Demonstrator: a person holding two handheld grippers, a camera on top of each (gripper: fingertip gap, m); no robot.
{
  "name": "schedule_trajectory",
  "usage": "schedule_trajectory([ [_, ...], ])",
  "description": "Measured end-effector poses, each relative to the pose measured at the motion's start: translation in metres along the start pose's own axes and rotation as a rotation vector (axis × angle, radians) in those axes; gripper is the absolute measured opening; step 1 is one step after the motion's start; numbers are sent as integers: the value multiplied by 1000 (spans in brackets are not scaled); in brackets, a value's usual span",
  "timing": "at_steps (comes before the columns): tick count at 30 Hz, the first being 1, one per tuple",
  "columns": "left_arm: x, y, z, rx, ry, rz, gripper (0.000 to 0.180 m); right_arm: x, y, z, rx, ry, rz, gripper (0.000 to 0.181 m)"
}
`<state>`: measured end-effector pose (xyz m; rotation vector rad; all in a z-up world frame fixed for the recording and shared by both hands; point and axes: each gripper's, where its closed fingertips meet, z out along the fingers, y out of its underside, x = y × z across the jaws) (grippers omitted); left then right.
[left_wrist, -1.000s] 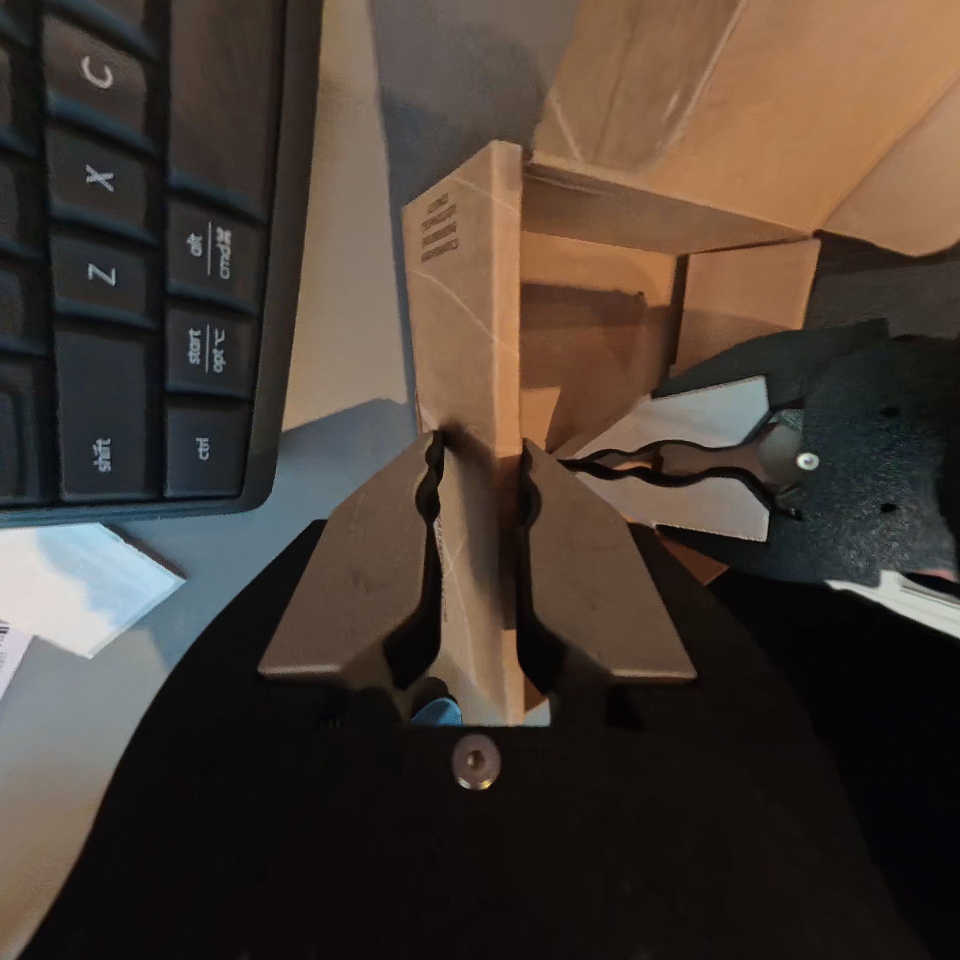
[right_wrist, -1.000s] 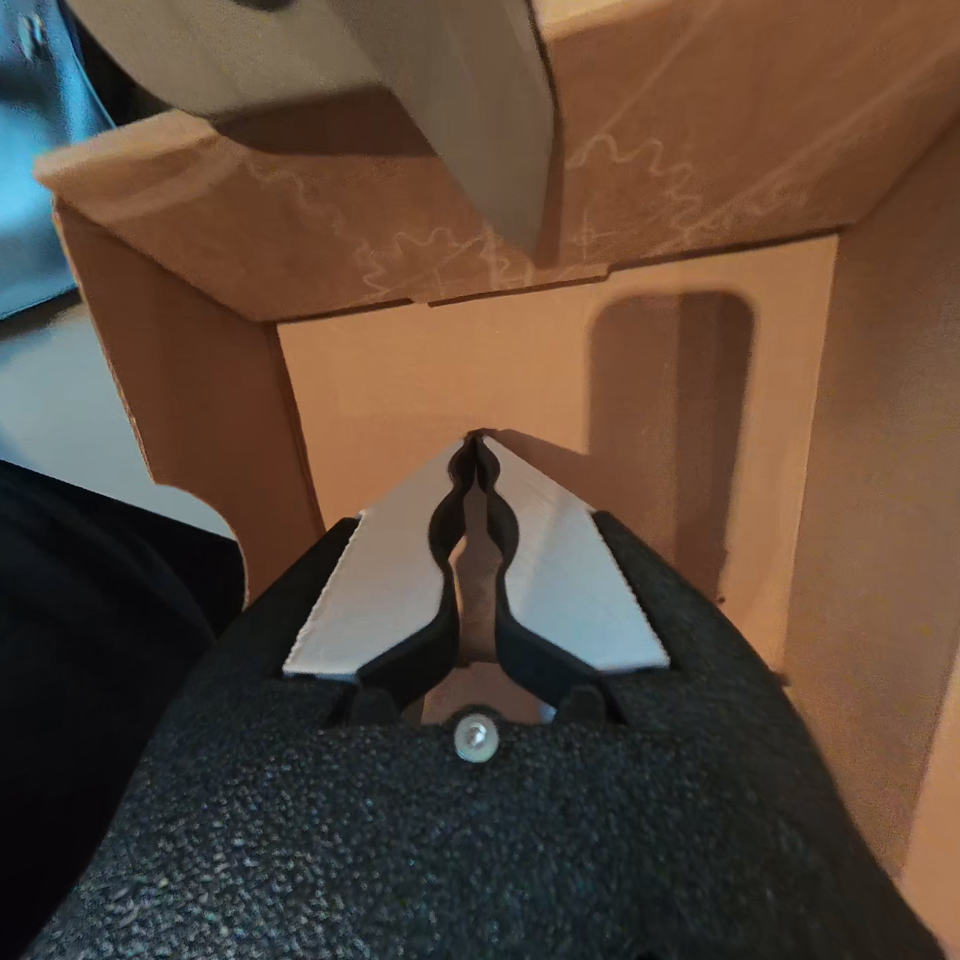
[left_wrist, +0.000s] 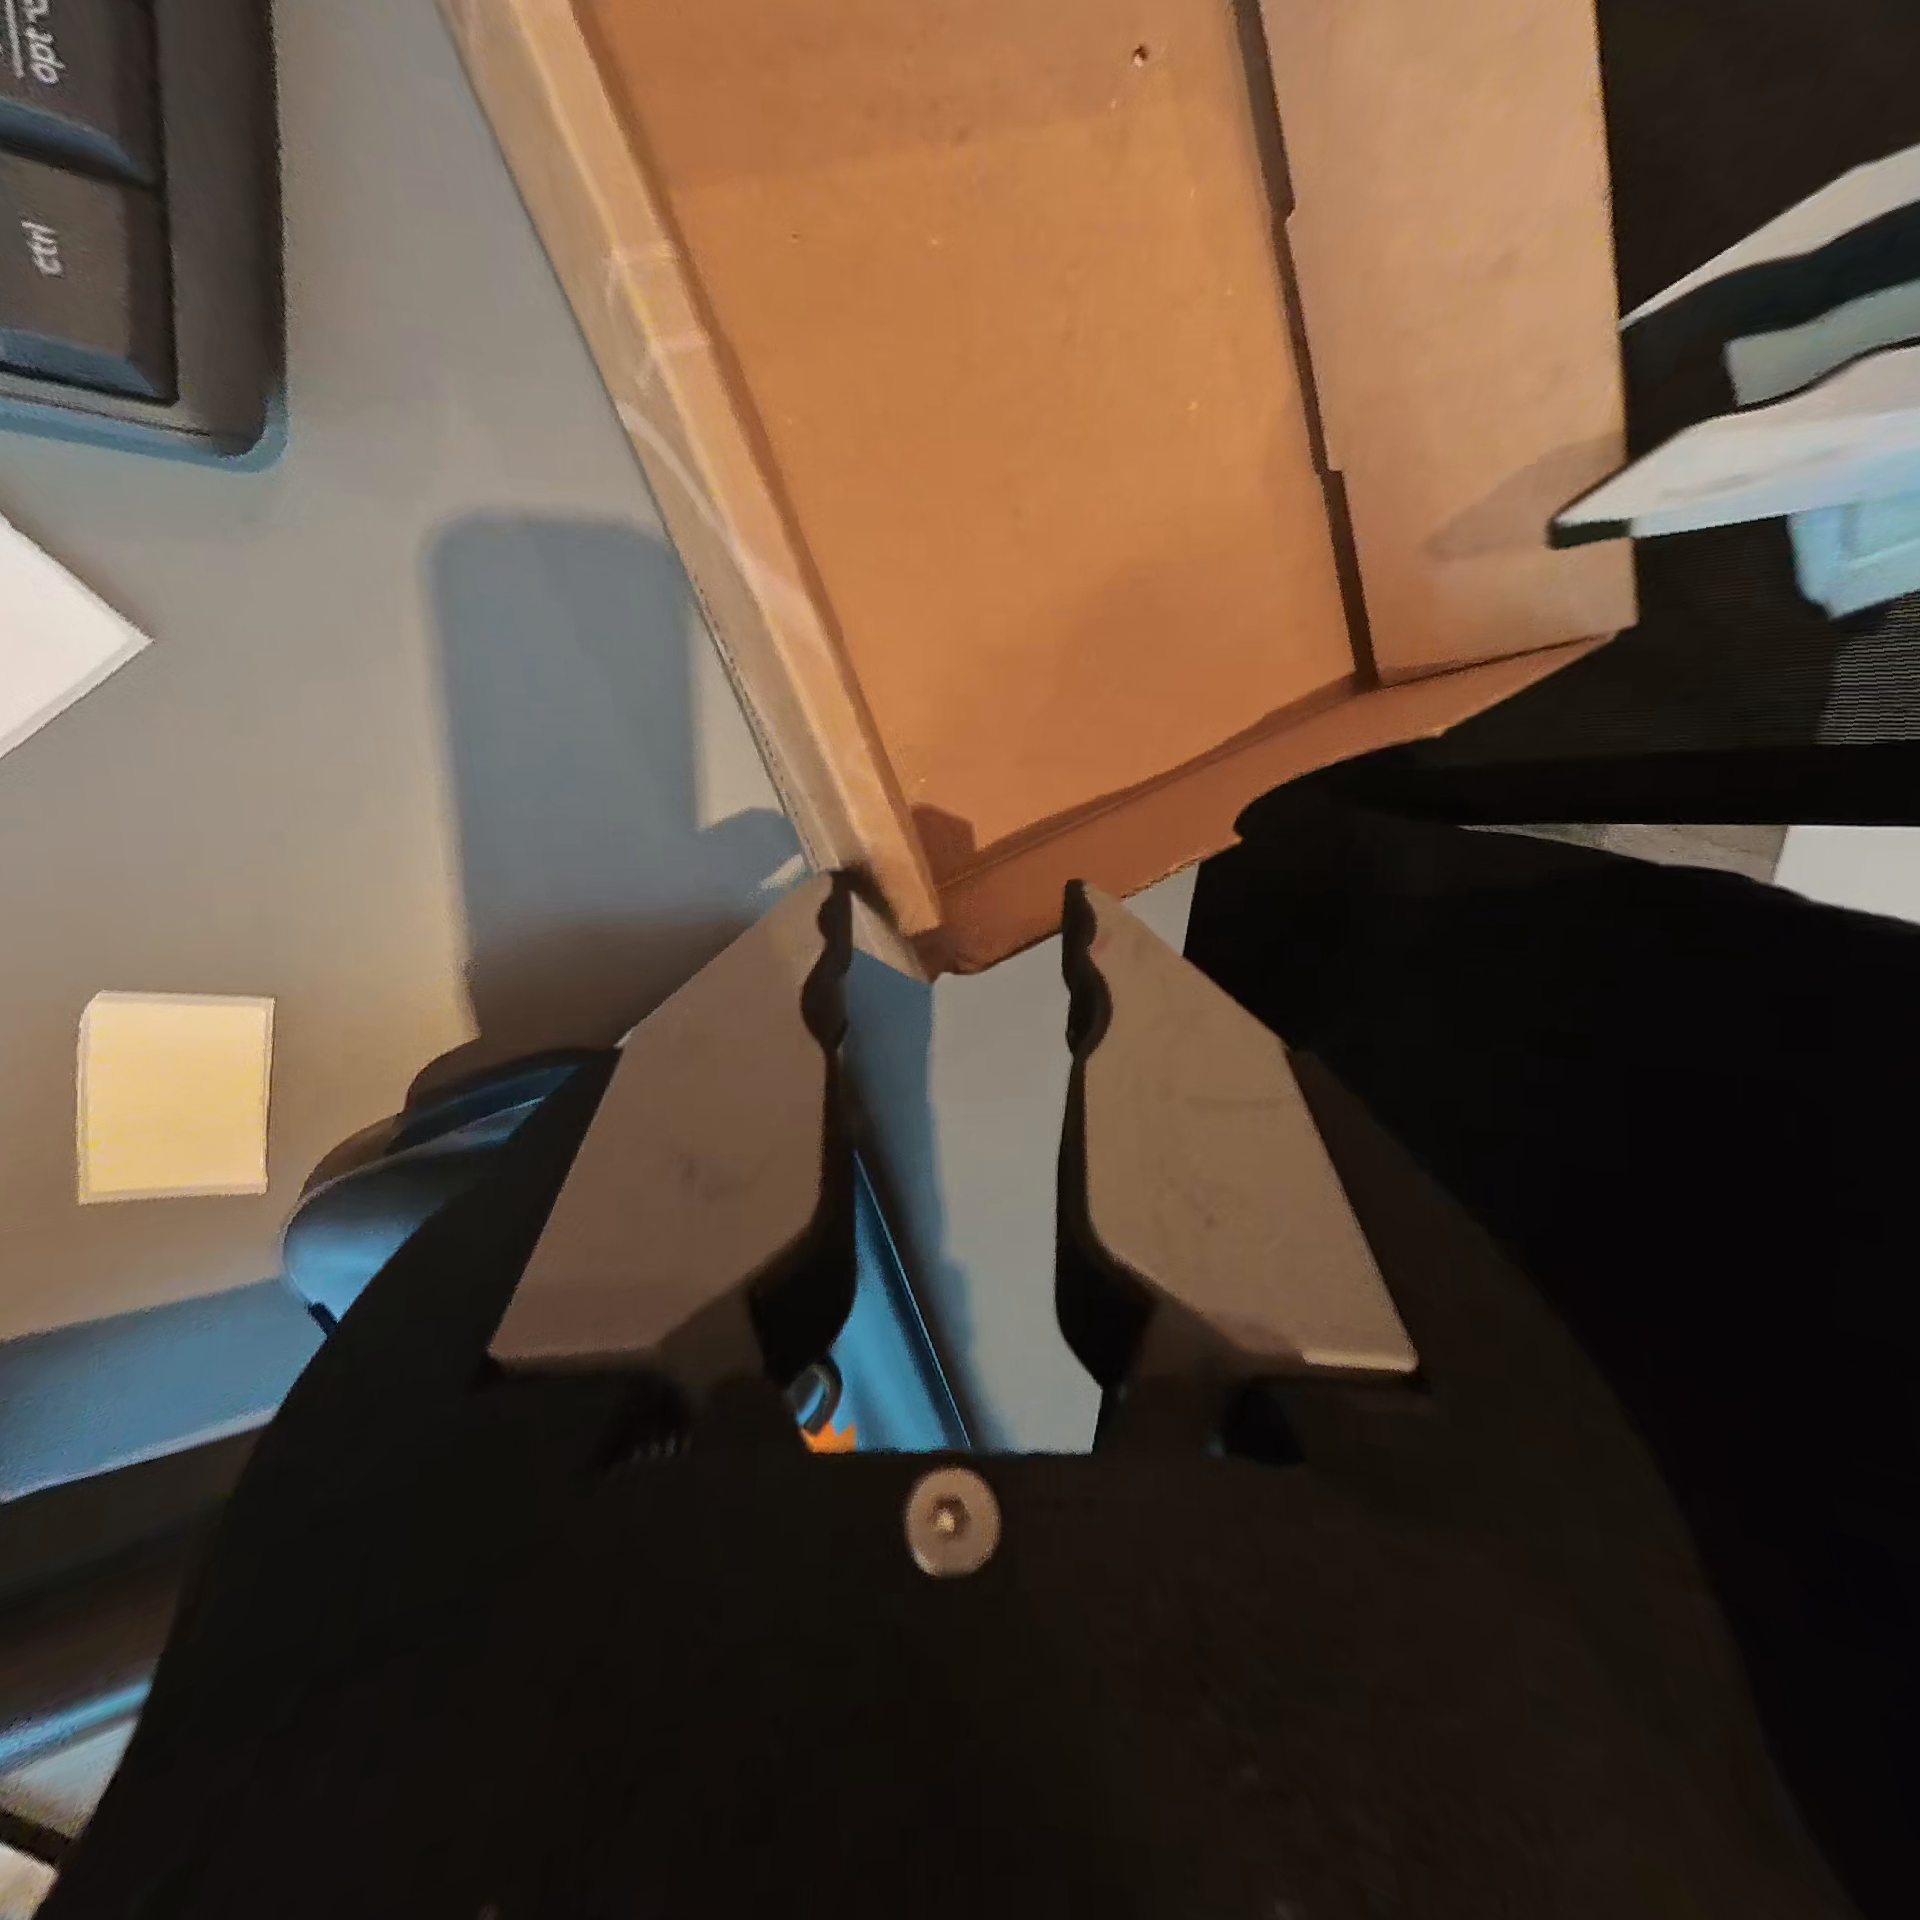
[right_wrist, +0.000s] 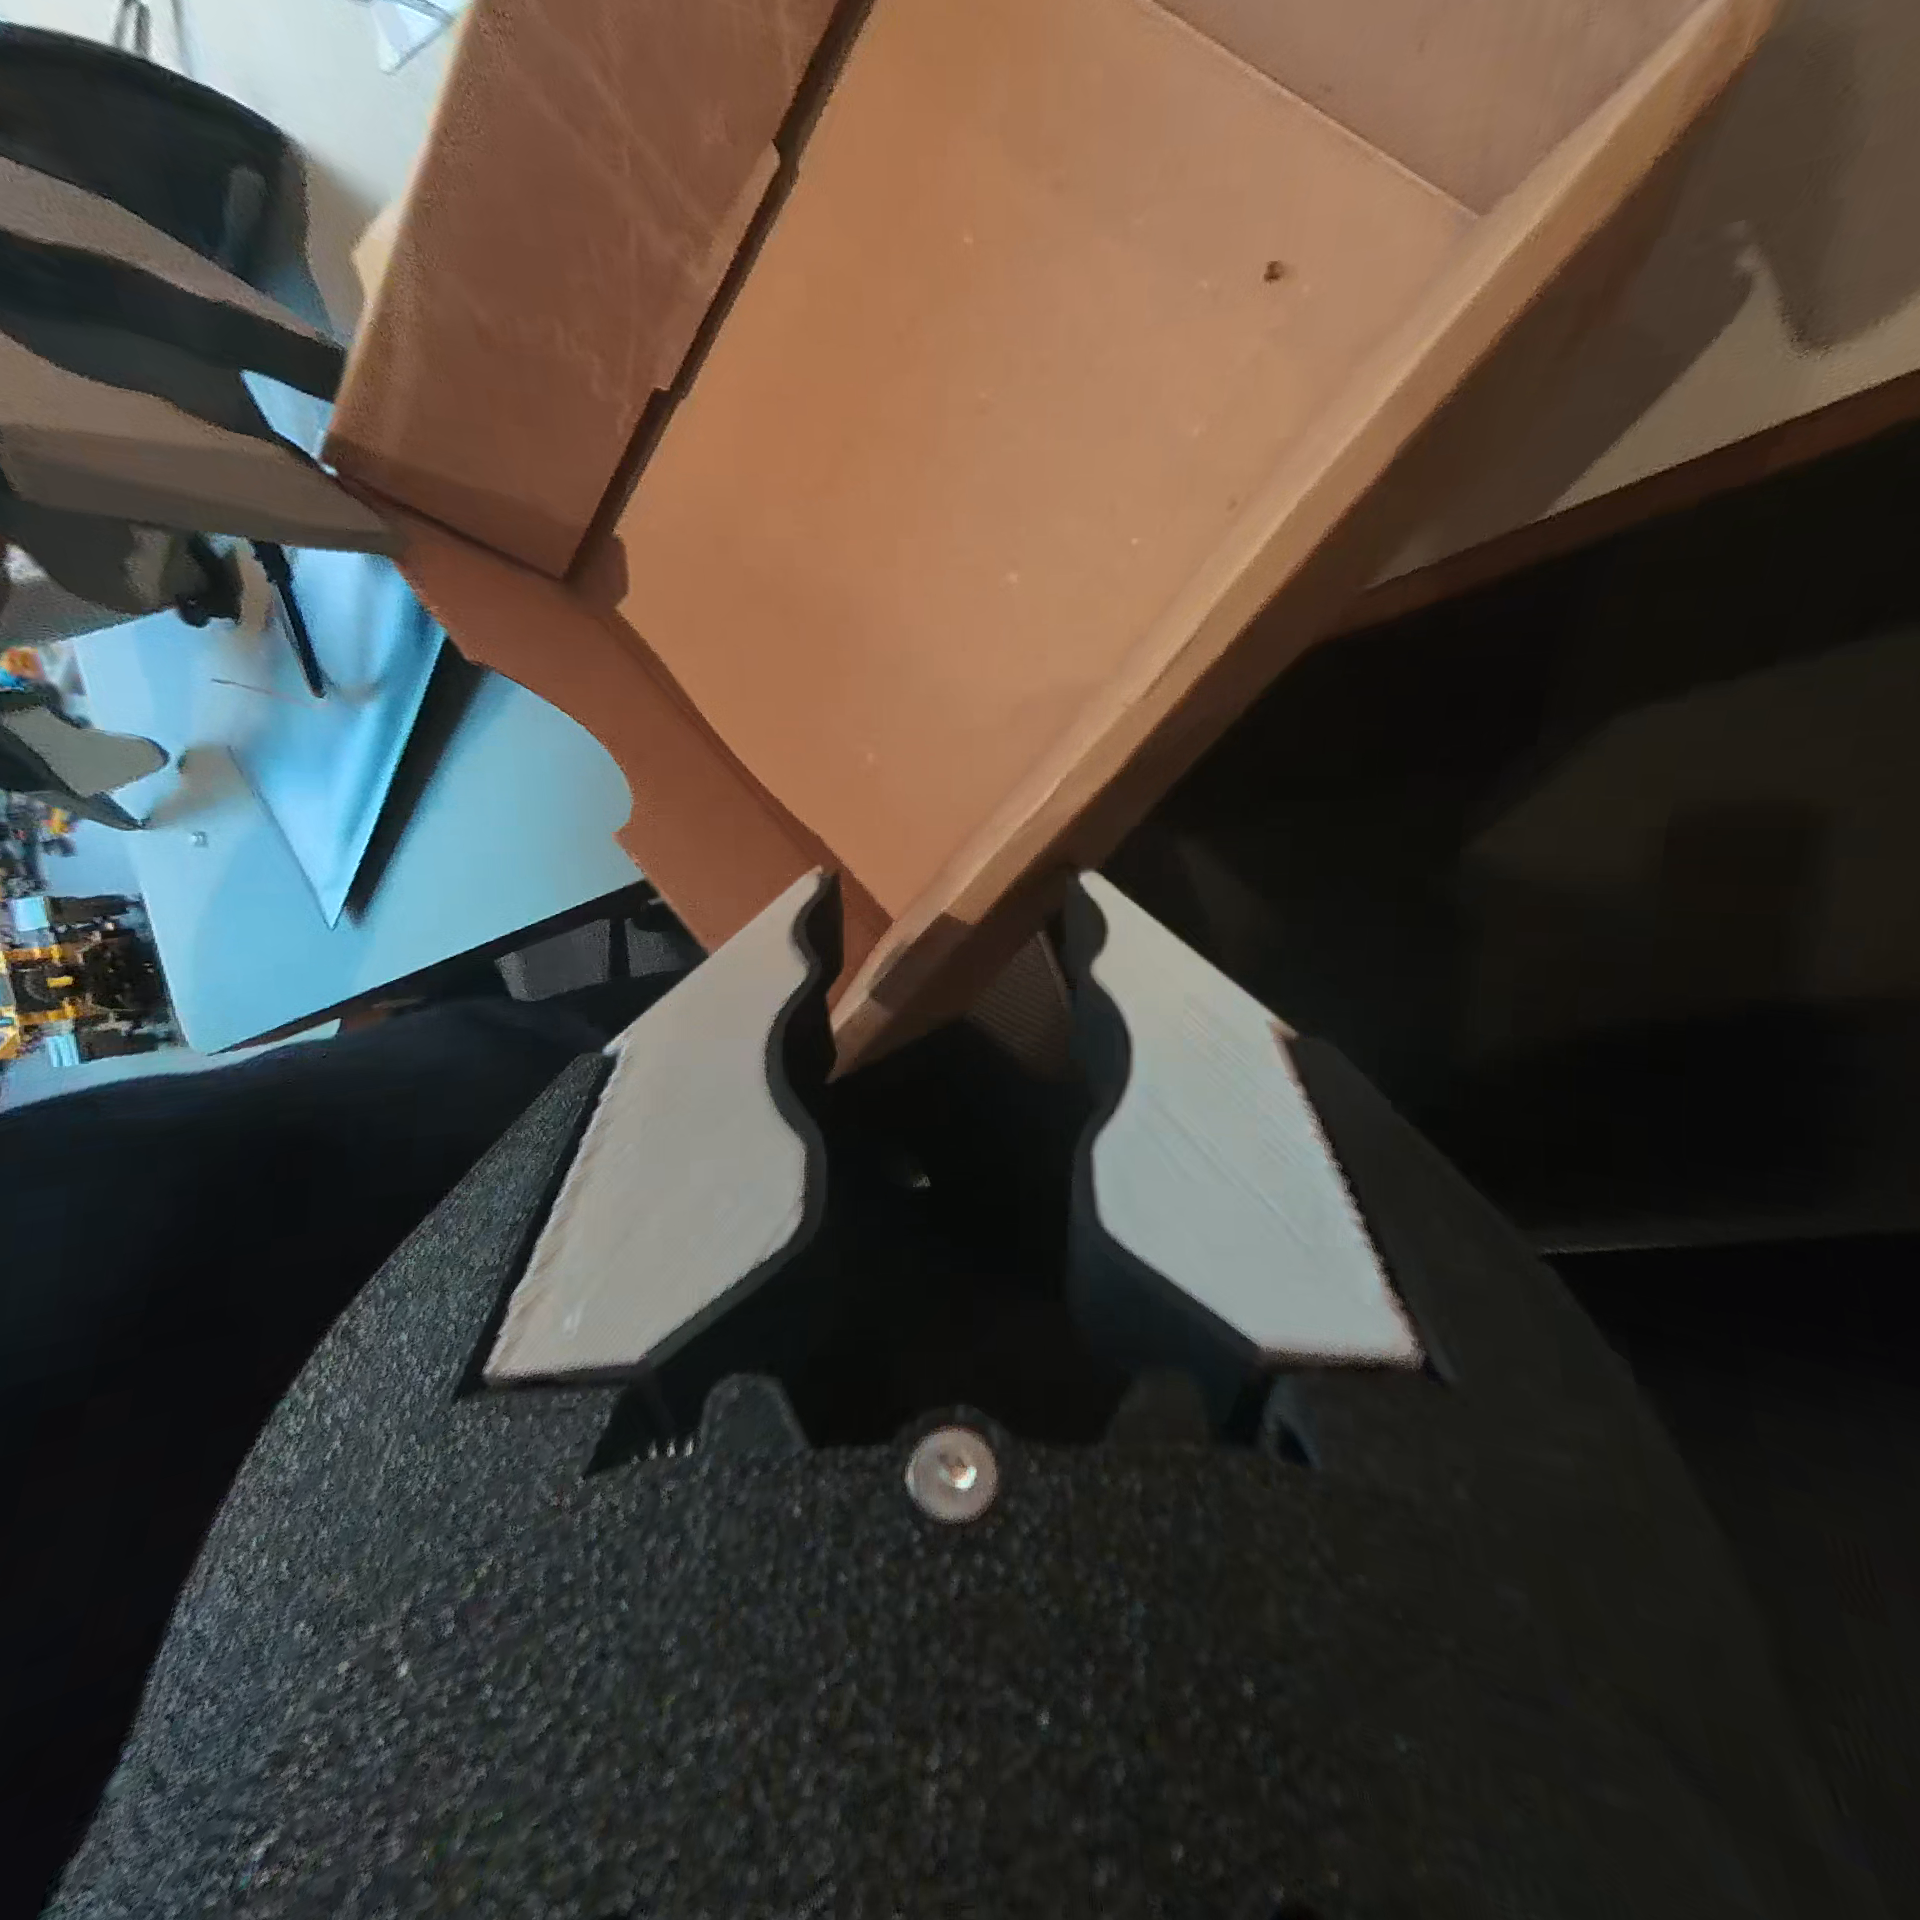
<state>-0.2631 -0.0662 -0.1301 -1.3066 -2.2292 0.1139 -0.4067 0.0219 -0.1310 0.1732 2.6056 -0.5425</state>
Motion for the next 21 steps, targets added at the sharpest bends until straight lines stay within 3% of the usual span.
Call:
schedule_trajectory([
  [2, -3, -4, -7, -4, -37, 66, 37, 14, -3, -8, -44, 140, -64, 41],
  [5, -20, -32, -42, 108, -309, 255, 29, 9, -30, -39, 4, 324, -281, 40],
  [7, -5, -45, -52, 124, -307, 304, 47, -15, -44, -46, 18, 312, -367, 45],
  [9, 10, -57, -49, 103, -274, 339, 48, -31, -52, -41, -29, 290, -406, 47],
  [11, 18, -67, -37, 36, -257, 424, 49, -38, -56, -28, -135, 281, -478, 60],
  [14, 16, -69, -25, -151, -235, 624, 55, -29, -55, -17, -326, 271, -657, 63],
  [17, -8, -77, -25, -280, -316, 768, 69, -6, -55, -19, -467, 312, -723, 76],
  [21, -23, -81, -25, -361, -344, 825, 99, 19, -56, -23, -536, 343, -693, 86],
])
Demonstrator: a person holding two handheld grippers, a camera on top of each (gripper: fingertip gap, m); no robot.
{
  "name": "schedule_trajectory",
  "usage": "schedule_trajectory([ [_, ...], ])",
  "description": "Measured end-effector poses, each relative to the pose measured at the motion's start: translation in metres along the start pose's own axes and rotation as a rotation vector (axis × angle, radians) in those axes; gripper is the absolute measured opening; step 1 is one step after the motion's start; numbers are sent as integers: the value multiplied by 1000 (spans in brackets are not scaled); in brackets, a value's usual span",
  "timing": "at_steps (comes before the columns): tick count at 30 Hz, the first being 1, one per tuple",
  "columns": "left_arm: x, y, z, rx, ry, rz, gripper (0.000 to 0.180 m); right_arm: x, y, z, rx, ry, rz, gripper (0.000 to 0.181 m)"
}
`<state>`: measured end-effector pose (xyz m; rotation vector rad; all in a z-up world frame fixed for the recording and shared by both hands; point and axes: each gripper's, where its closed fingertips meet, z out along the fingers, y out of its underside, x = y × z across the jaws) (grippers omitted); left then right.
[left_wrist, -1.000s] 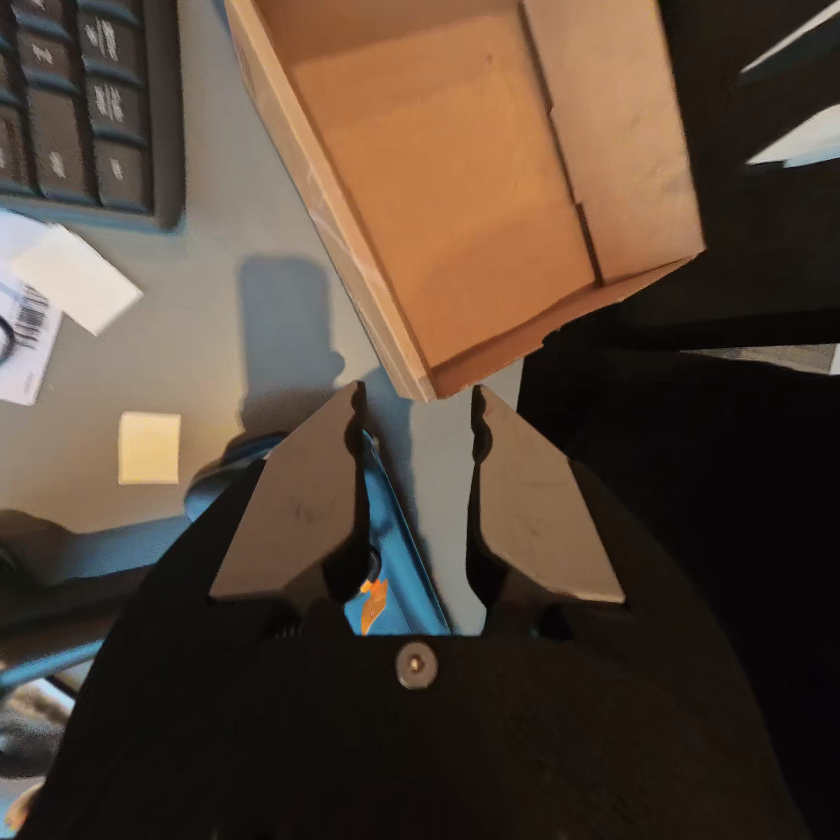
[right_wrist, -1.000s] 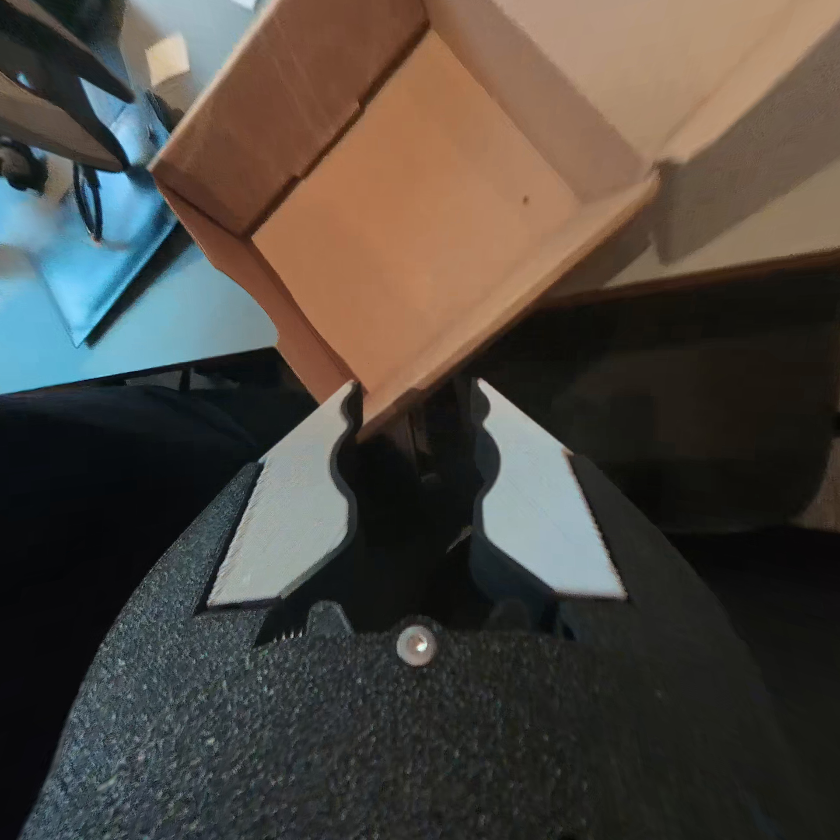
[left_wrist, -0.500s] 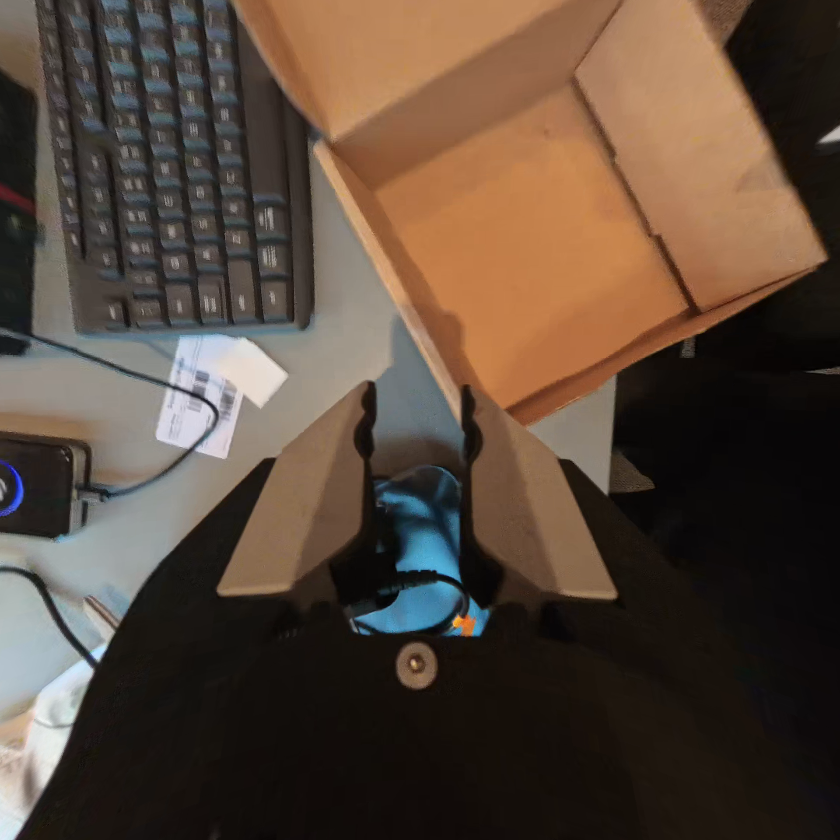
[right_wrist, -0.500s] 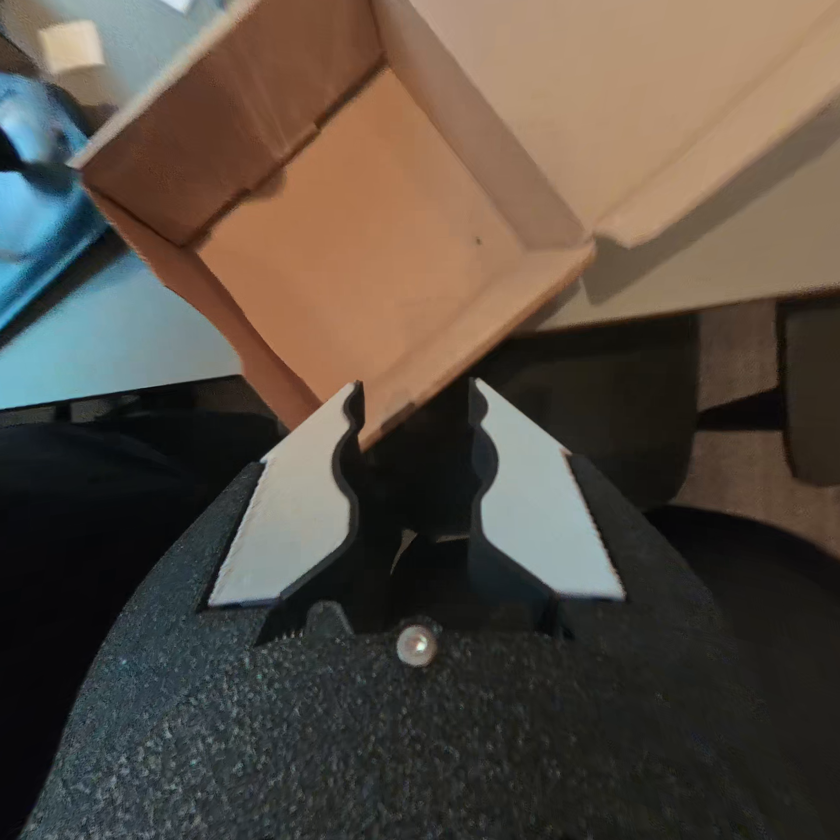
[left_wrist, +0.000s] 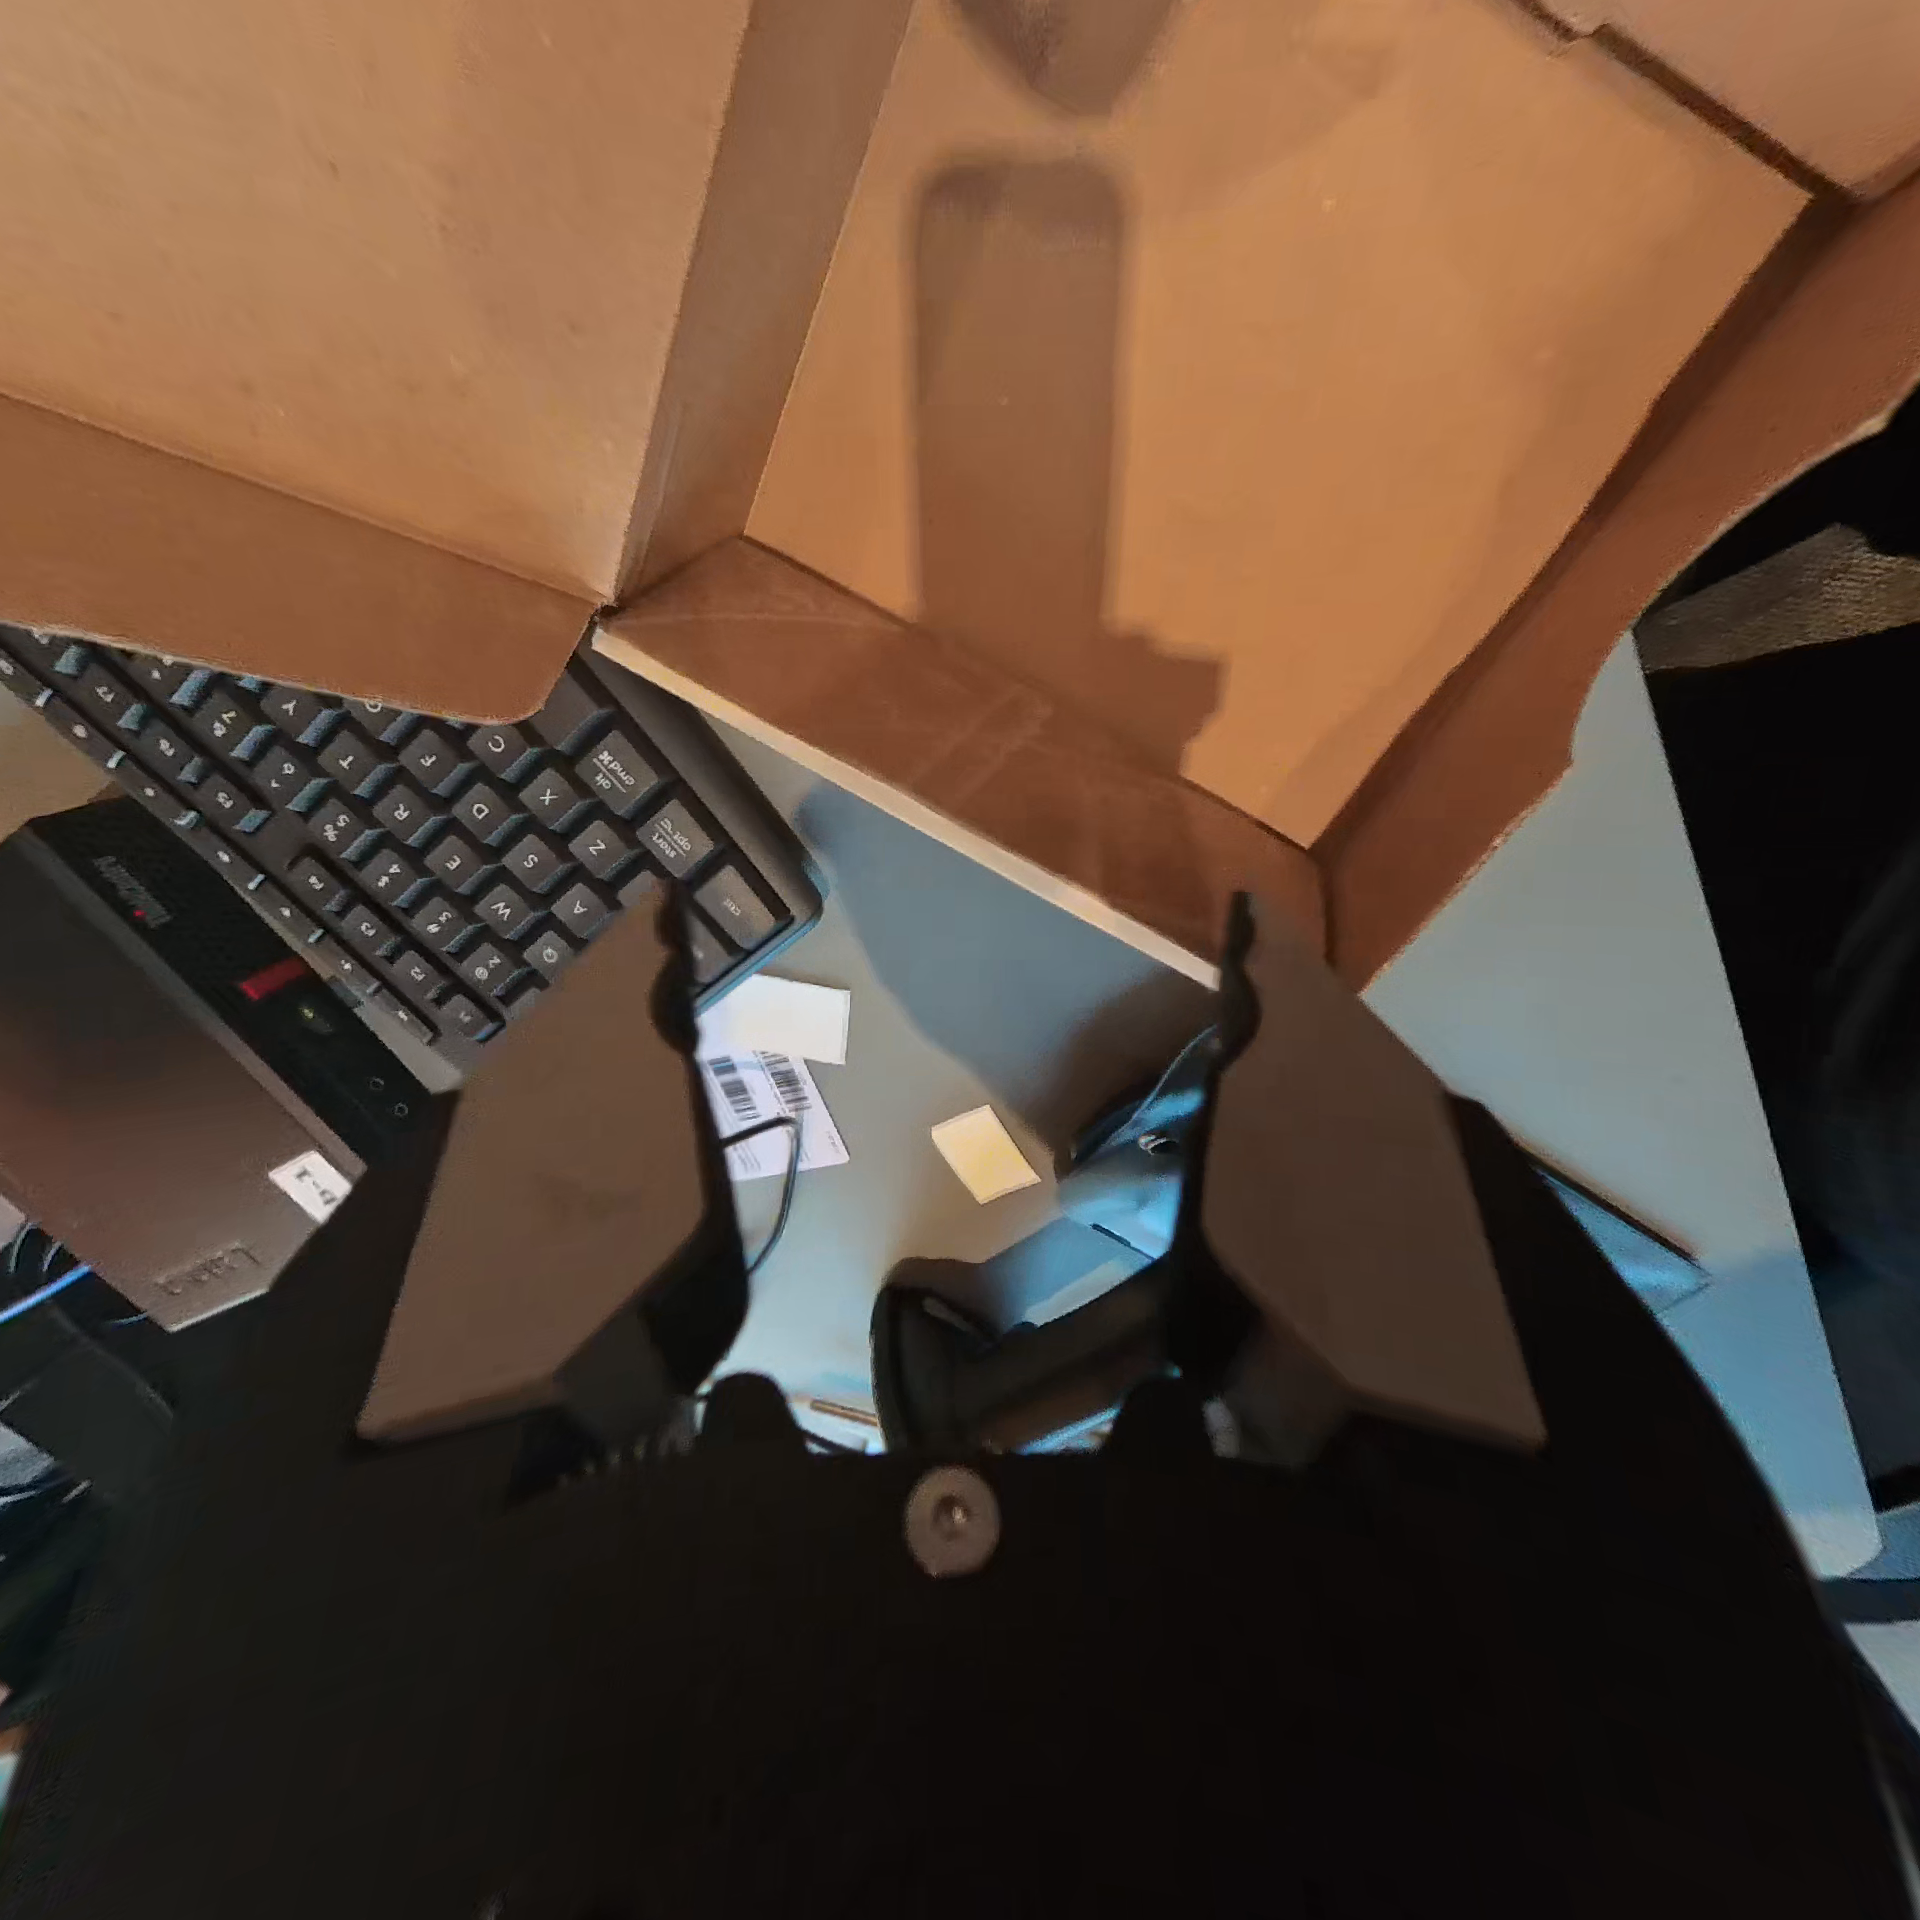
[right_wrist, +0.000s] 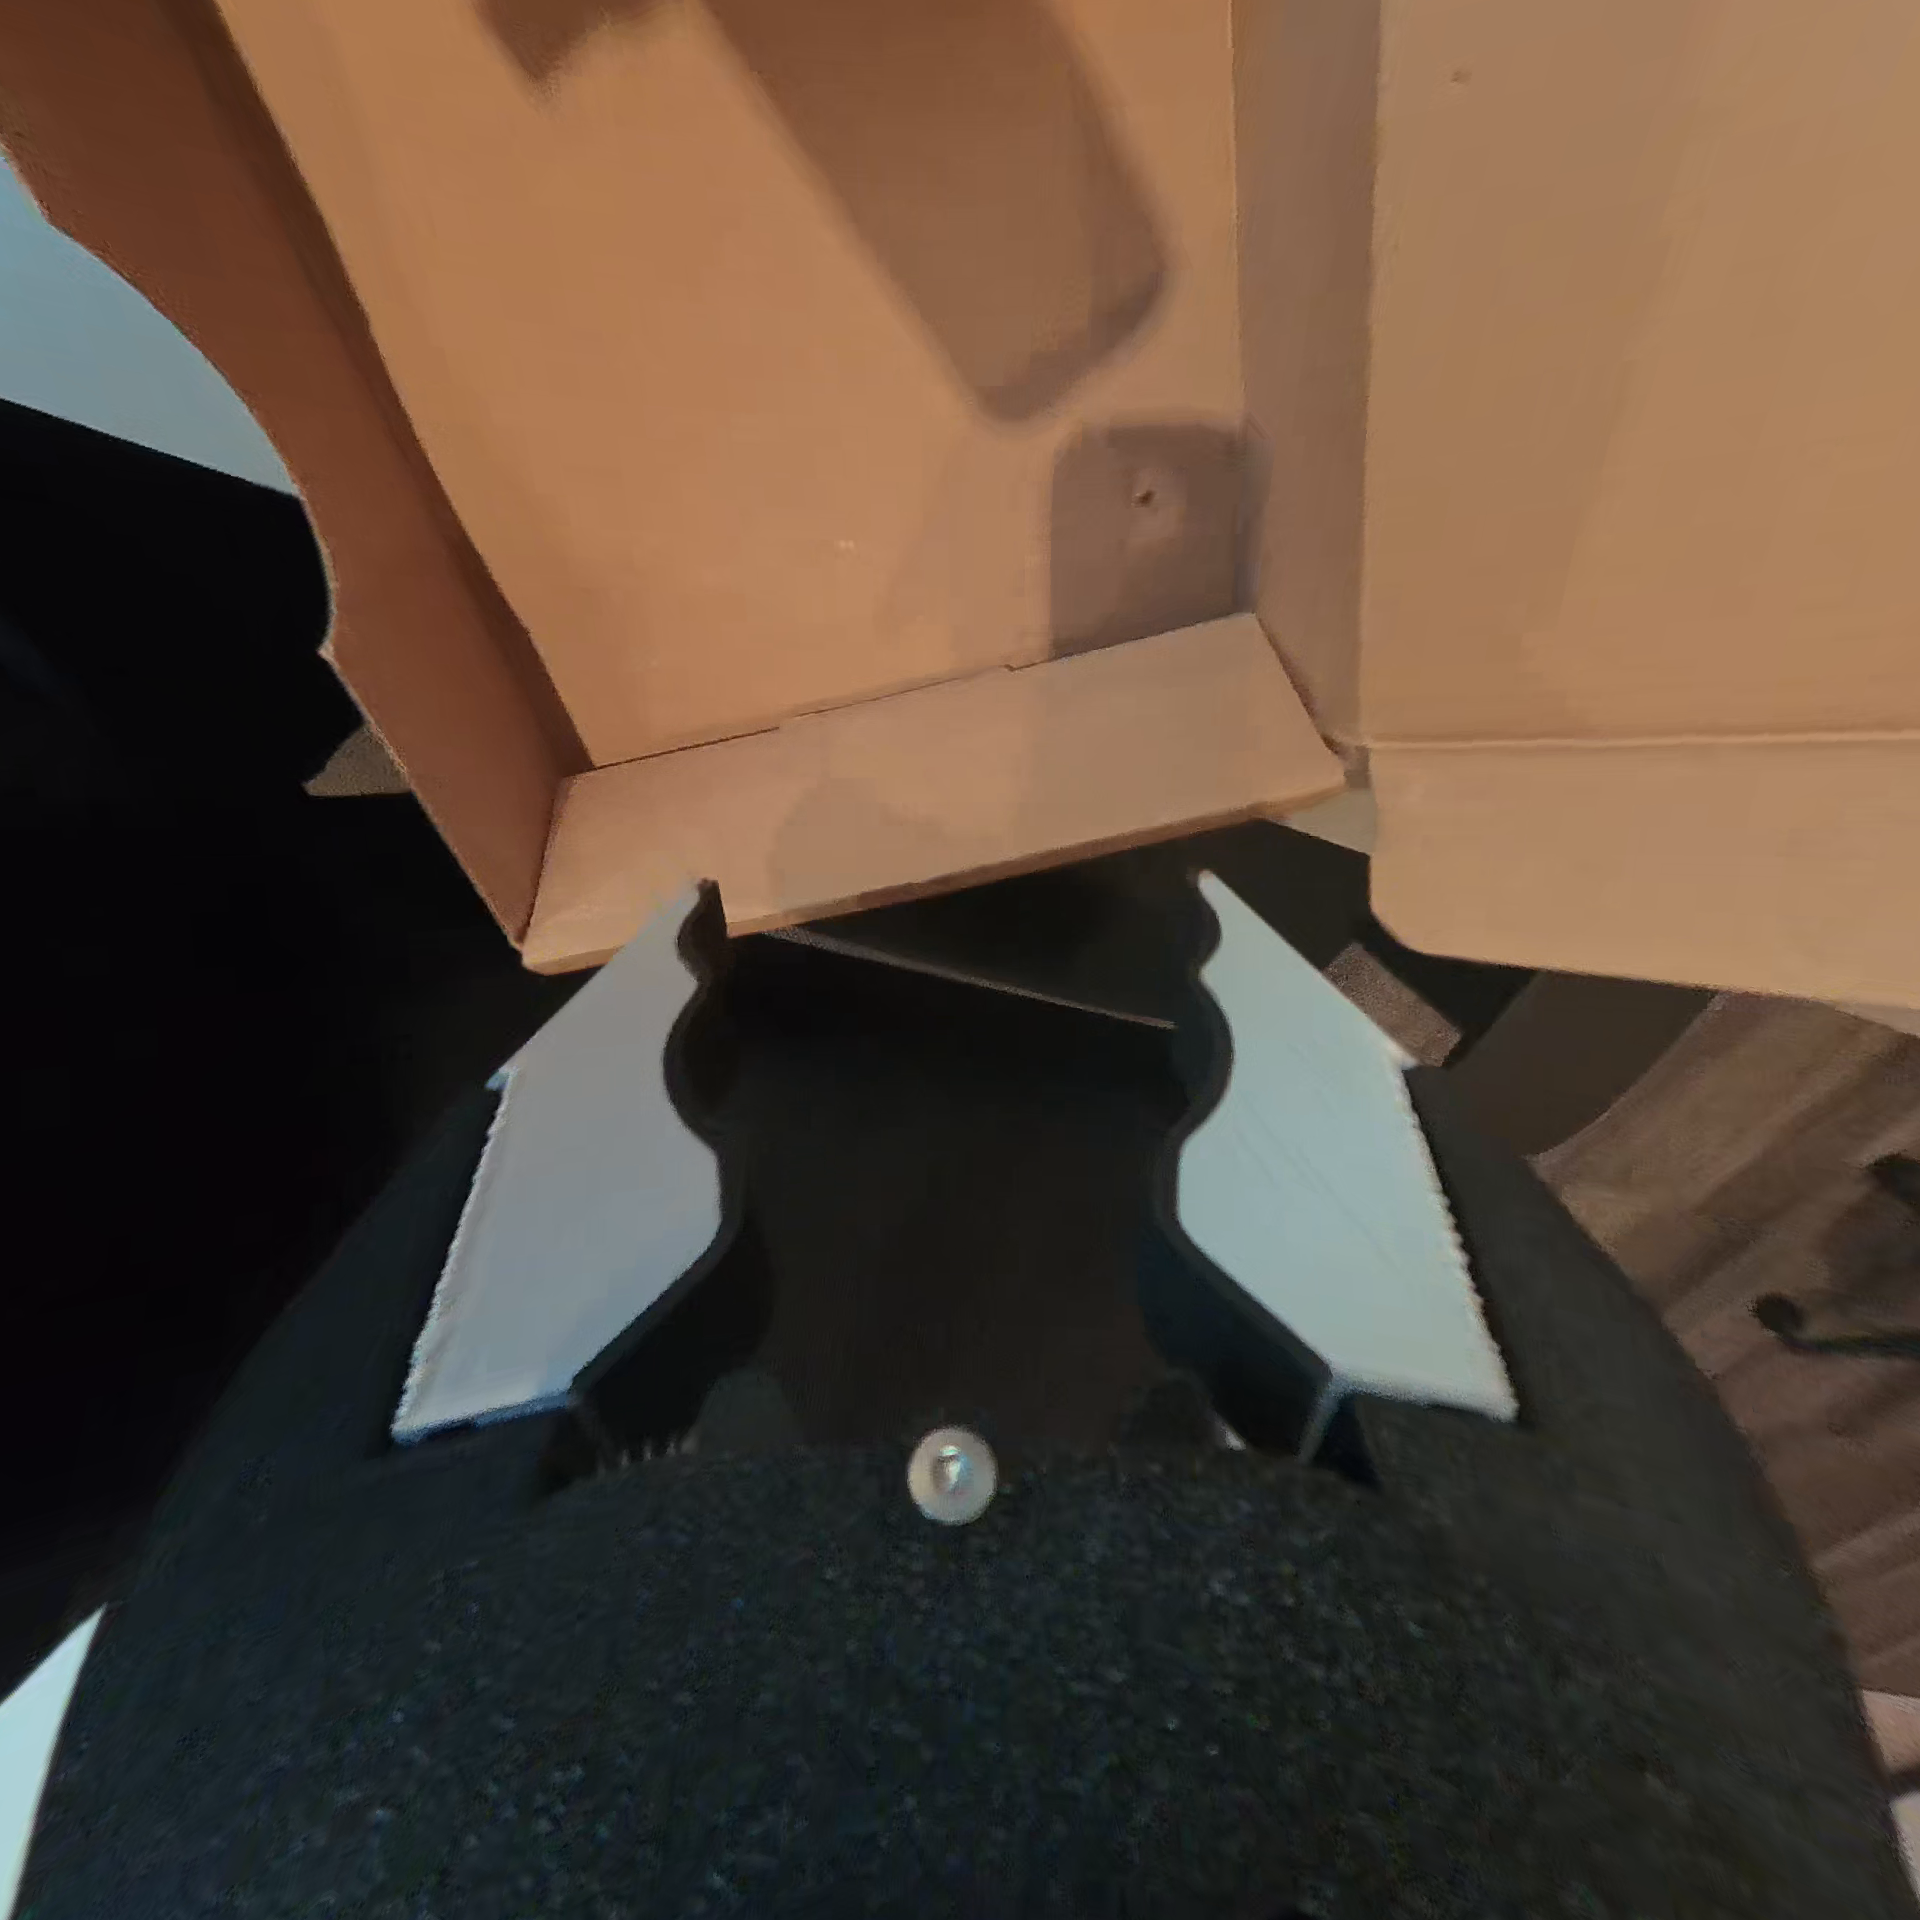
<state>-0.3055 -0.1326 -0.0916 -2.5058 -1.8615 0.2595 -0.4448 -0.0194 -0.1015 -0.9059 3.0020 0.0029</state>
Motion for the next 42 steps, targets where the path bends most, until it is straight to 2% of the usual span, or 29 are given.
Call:
schedule_trajectory([
  [1, 0, 1, 1, -10, 6, -13, 112, 2, 1, -2, 15, 0, 24, 86],
  [2, 3, 2, 0, -11, 19, -27, 114, 1, 2, -4, 32, -10, 41, 86],
  [9, 63, 19, -7, 75, 95, -121, 119, -64, 39, 8, 40, -76, 37, 86],
  [13, 109, 36, -8, 119, 159, -358, 126, -103, 47, 14, 106, -84, 138, 85],
  [15, 121, 29, -11, 233, 191, -521, 138, -107, 30, 10, 286, -66, 275, 86],
  [16, 121, 19, -16, 347, 185, -582, 136, -102, 20, 6, 412, -39, 357, 85],
  [18, 109, 4, -27, 604, 101, -651, 118, -88, 12, -3, 652, 67, 434, 86],
  [19, 105, 2, -30, 703, 49, -633, 114, -76, 17, -1, 702, 178, 448, 87],
  [21, 88, 10, -21, 773, -127, -646, 114, -63, 33, 17, 630, 336, 475, 82],
  [25, 85, 17, 8, 610, -211, -491, 111, -68, 28, 36, 573, 260, 373, 83],
  [28, 92, 6, -10, 567, -126, -223, 96, -74, 19, -2, 622, 89, 243, 70],
  [30, 92, 4, -18, 520, -123, -46, 93, -63, 21, -16, 598, 133, 198, 74],
  [32, 93, 5, -13, 440, -123, 129, 80, -76, 9, -24, 607, 63, 130, 75],
  [35, 90, 6, 7, 315, -147, 300, 65, -90, -2, -10, 492, 102, -27, 61],
  [39, 99, 5, 24, 246, -110, 362, 62, -104, -14, 15, 379, 75, -117, 48],
  [42, 105, -1, 17, 293, -108, 299, 74, -107, -13, 29, 313, 57, -142, 34],
])
